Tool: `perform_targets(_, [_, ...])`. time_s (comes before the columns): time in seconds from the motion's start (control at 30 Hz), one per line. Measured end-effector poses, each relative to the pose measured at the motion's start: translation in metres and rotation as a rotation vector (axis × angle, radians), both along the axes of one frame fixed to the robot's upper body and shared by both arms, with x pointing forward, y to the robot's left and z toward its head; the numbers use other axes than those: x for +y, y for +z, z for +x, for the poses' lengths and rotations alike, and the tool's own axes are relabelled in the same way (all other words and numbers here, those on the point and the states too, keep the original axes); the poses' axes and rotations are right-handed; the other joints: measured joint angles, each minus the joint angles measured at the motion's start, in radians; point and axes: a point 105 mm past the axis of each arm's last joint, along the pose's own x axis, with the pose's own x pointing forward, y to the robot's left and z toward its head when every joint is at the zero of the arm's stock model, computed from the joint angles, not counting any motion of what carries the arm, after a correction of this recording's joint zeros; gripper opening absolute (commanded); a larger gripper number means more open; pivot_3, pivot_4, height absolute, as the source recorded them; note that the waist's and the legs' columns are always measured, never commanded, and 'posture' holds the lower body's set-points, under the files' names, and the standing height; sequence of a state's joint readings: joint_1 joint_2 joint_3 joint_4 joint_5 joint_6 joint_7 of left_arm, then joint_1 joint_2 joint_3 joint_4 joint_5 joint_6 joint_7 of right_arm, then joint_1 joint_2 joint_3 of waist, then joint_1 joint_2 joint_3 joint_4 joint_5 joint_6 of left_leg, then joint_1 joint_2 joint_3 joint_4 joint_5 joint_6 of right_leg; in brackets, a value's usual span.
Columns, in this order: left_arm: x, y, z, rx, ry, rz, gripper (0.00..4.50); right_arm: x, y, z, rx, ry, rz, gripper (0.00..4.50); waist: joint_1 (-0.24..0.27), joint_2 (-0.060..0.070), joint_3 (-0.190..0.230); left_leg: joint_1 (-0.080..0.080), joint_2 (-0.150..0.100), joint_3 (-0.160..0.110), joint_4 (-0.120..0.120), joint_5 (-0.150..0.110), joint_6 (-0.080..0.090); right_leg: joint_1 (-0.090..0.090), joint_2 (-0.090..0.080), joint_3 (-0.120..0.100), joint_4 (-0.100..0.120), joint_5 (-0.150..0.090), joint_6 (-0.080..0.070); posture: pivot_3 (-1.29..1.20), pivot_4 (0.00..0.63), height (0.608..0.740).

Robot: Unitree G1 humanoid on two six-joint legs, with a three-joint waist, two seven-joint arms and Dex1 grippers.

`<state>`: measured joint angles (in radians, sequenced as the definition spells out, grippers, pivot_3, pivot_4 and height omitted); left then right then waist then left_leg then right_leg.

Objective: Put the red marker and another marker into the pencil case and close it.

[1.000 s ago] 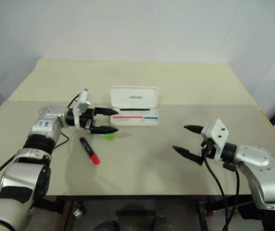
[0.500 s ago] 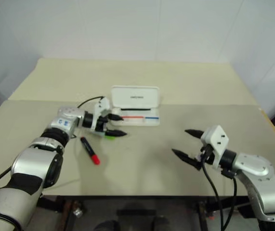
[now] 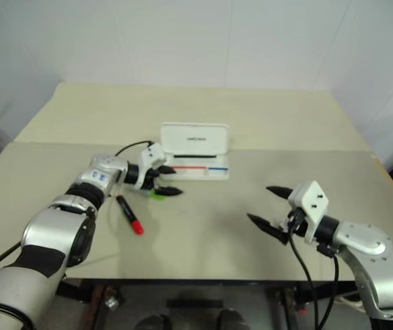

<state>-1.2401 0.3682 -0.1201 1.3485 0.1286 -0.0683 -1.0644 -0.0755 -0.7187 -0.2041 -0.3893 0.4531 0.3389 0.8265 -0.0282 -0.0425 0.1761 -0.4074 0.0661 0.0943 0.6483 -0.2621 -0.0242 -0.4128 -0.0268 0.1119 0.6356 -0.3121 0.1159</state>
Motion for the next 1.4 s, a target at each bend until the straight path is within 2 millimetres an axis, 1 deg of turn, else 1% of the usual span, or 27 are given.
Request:
perform_targets(0.07, [0.0, -0.001, 0.002, -0.002, 0.018, 0.008, 4.48, 0.001, 0.003, 0.001, -0.013, 0.004, 0.0, 4.5, -0.001, 0.0, 0.0, 0.0, 0.0, 0.0, 0.0, 0.0, 0.0, 0.0, 0.0, 0.0, 0.0, 0.0, 0.0, 0.0, 0.15, 0.74])
perform_targets(0.1, [0.0, -0.001, 0.003, -0.004, 0.031, 0.016, 4.09, 0.001, 0.005, 0.002, -0.021, 0.006, 0.0, 4.5, -0.002, 0.0, 0.0, 0.0, 0.0, 0.0, 0.0, 0.0, 0.0, 0.0, 0.0, 0.0, 0.0, 0.0, 0.0, 0.0, 0.15, 0.74])
perform_targets(0.17, [0.0, -0.002, 0.006, -0.02, 0.057, 0.034, 3.59, 0.002, 0.008, 0.003, -0.034, 0.011, 0.0, 4.5, -0.001, 0.0, 0.0, 0.0, 0.0, 0.0, 0.0, 0.0, 0.0, 0.0, 0.0, 0.0, 0.0, 0.0, 0.0, 0.0, 0.15, 0.74])
perform_targets(0.4, [0.002, -0.003, 0.009, -0.032, 0.077, 0.06, 1.28, 0.002, 0.008, 0.004, -0.034, 0.013, 0.0, 4.5, 0.0, 0.0, 0.0, 0.0, 0.0, 0.0, 0.0, 0.0, 0.0, 0.0, 0.0, 0.0, 0.0, 0.0, 0.0, 0.0, 0.15, 0.74])
perform_targets(0.43, [0.002, -0.003, 0.009, -0.035, 0.081, 0.063, 0.87, 0.002, 0.008, 0.004, -0.032, 0.013, 0.0, 4.5, 0.0, 0.0, 0.0, 0.0, 0.0, 0.0, 0.0, 0.0, 0.0, 0.0, 0.0, 0.0, 0.0, 0.0, 0.0, 0.0, 0.15, 0.74])
perform_targets(0.47, [0.003, -0.003, 0.009, -0.038, 0.084, 0.066, 0.59, 0.001, 0.008, 0.005, -0.031, 0.012, 0.001, 4.5, 0.0, 0.0, 0.0, 0.0, 0.0, 0.0, 0.0, 0.0, 0.0, 0.0, 0.0, 0.0, 0.0, 0.0, 0.0, 0.0, 0.15, 0.74])
perform_targets(0.5, [0.003, -0.003, 0.01, -0.04, 0.088, 0.067, 0.22, 0.0, 0.008, 0.005, -0.029, 0.01, 0.002, 4.5, 0.0, 0.0, 0.0, 0.0, 0.0, 0.0, 0.0, 0.0, 0.0, 0.0, 0.0, 0.0, 0.0, 0.0, 0.0, 0.0, 0.15, 0.74])
perform_targets(0.53, [0.003, -0.002, 0.01, -0.044, 0.088, 0.066, 0.04, 0.0, 0.008, 0.006, -0.029, 0.009, 0.002, 4.5, 0.0, 0.0, 0.0, 0.0, 0.0, 0.0, 0.0, 0.0, 0.0, 0.0, 0.0, 0.0, 0.0, 0.0, 0.0, 0.0, 0.15, 0.74])
perform_targets(0.6, [0.003, 0.002, 0.011, -0.055, 0.092, 0.061, 0.04, -0.001, 0.009, 0.008, -0.031, 0.008, 0.003, 4.5, 0.001, 0.0, 0.0, 0.0, 0.0, 0.0, 0.0, 0.0, 0.0, 0.0, 0.0, 0.0, 0.0, 0.0, 0.0, 0.0, 0.15, 0.74])
perform_targets(0.87, [0.001, 0.002, 0.011, -0.069, 0.078, 0.056, 0.04, -0.001, 0.011, 0.012, -0.036, 0.016, -0.002, 4.5, 0.001, 0.0, 0.0, 0.0, 0.0, 0.0, 0.0, 0.0, 0.0, 0.0, 0.0, 0.0, 0.0, 0.0, 0.0, 0.0, 0.15, 0.74])
perform_targets(1.0, [-0.003, 0.006, 0.008, -0.082, 0.029, 0.055, 0.04, -0.002, 0.014, 0.014, -0.044, 0.022, -0.002, 4.5, 0.001, 0.0, 0.0, 0.0, 0.0, 0.0, 0.0, 0.0, 0.0, 0.0, 0.0, 0.0, 0.0, 0.0, 0.0, 0.0, 0.15, 0.74])
perform_targets(1.07, [-0.008, 0.014, 0.007, -0.103, -0.019, 0.053, 0.04, -0.001, 0.015, 0.014, -0.05, 0.029, -0.003, 4.5, 0.001, 0.0, 0.0, 0.0, 0.0, 0.0, 0.0, 0.0, 0.0, 0.0, 0.0, 0.0, 0.0, 0.0, 0.0, 0.0, 0.15, 0.74])
perform_targets(1.23, [-0.016, 0.045, 0.0, -0.163, -0.155, 0.03, 0.04, -0.001, 0.017, 0.016, -0.053, 0.04, -0.005, 4.5, 0.001, 0.0, 0.0, 0.0, 0.0, 0.001, 0.0, 0.0, 0.0, 0.0, 0.0, 0.0, 0.0, 0.0, 0.0, 0.0, 0.15, 0.74])
perform_targets(1.4, [-0.023, 0.053, -0.017, -0.156, -0.335, 0.042, 0.04, -0.006, 0.016, 0.017, -0.038, 0.041, -0.022, 4.5, 0.0, 0.0, 0.0, 0.0, 0.0, 0.001, 0.0, 0.0, 0.0, 0.0, 0.001, 0.0, 0.0, 0.0, 0.0, 0.0, 0.15, 0.74])
